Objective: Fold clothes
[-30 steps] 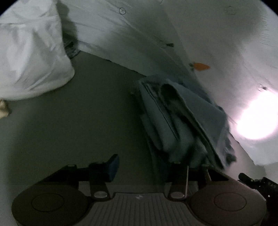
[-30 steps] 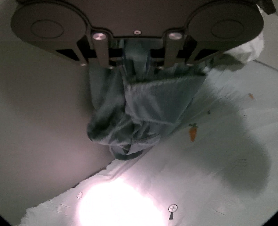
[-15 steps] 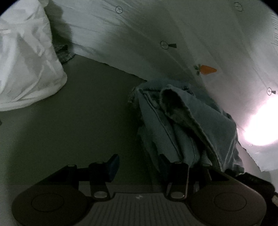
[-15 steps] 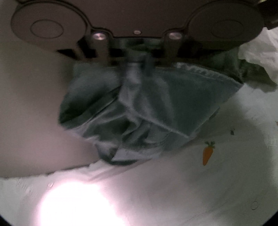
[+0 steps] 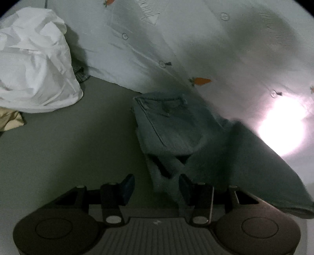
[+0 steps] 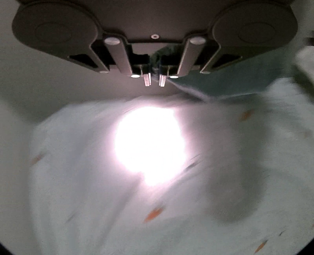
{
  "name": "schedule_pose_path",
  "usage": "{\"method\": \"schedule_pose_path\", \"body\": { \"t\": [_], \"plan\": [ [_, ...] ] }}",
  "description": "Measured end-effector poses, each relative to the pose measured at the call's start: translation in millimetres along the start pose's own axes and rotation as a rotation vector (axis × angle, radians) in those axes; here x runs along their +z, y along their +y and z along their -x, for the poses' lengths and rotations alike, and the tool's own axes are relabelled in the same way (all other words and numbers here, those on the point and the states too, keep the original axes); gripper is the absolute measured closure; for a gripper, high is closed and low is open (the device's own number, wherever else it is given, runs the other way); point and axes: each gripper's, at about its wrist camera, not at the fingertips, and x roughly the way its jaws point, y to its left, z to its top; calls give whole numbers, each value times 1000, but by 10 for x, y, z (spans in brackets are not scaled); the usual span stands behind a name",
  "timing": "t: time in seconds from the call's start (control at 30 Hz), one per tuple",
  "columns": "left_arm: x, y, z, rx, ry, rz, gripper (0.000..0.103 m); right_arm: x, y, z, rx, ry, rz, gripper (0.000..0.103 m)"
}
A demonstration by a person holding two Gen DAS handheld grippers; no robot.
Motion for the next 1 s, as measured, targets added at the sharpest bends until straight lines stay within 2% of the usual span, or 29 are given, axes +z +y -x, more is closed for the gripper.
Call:
{"method": "schedule_pose_path", "body": {
  "t": [0.03, 0.1, 0.17, 0.2, 0.23, 0.33, 0.37, 0.43, 0.5, 0.53, 0.67, 0.77, 0.9, 1.0],
  "plan": [
    [-60, -27, 33, 4, 3, 0, 52, 50, -233, 81, -79, -38, 25, 103],
    [-178, -78, 99, 13, 10, 1, 52, 144, -749, 177, -285, -103, 39, 103],
    [-262, -88, 140, 19, 17, 10, 52, 235, -1271, 185, -457, -93, 5, 103],
    [-298, -80, 140, 26, 24, 15, 52, 260, -1497, 204, -489, -80, -48, 103],
    [-333, -72, 140, 33, 30, 20, 52, 278, -1702, 226, -486, -59, -112, 103],
    [-367, -37, 76, 56, 56, 34, 52, 200, -1986, 239, -393, -6, -257, 100],
    [-342, -26, 32, 61, 64, 36, 52, 129, -1967, 192, -344, 32, -272, 100],
    [-288, -6, -39, 64, 76, 34, 51, -33, -1835, 76, -269, 103, -303, 91],
    [-211, 2, -100, 65, 82, 25, 44, -207, -1647, -89, -169, 190, -387, 89],
    [-160, 8, -137, 65, 82, 20, 40, -296, -1532, -184, -106, 232, -461, 87],
    [51, 62, -298, 63, 93, -6, 39, -565, -1072, -498, 139, 371, -806, 77],
    [224, 181, -489, 39, 115, 9, 38, -722, -724, -607, 257, 436, -1073, 67],
    [478, 399, -801, -37, 154, 69, 35, -944, -314, -725, 320, 502, -1496, 53],
    [673, 542, -1048, -103, 166, 112, 29, -1176, 85, -776, 321, 525, -1771, 42]
  ]
}}
